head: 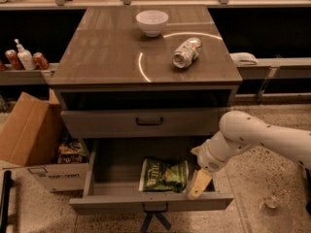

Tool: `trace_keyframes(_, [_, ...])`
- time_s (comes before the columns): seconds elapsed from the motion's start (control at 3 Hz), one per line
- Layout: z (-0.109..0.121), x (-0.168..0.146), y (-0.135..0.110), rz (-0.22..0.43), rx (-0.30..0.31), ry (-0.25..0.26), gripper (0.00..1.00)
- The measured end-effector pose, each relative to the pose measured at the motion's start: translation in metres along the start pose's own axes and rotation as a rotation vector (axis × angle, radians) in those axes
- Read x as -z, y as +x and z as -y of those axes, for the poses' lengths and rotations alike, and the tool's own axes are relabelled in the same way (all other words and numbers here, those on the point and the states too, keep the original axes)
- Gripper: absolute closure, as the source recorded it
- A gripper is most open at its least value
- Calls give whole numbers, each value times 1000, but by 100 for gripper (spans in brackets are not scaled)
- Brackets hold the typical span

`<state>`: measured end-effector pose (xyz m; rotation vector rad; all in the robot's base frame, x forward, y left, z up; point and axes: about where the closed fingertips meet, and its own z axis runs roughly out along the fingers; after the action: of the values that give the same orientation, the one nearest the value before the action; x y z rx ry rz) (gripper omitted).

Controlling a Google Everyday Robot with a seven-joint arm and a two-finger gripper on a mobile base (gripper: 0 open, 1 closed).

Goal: Pick green jalapeno chip bag from middle drawer and place on counter

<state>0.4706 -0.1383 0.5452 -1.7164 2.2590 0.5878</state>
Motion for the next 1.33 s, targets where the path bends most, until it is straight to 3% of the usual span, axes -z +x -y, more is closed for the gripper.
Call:
trace_keyframes(0.33, [23,-34,-9,44,9,11,0])
trace_keyframes(0.67, [53,-59,-1,77,-34,35,0])
trace_keyframes(1.33, [80,-110,9,69,-80,26,0])
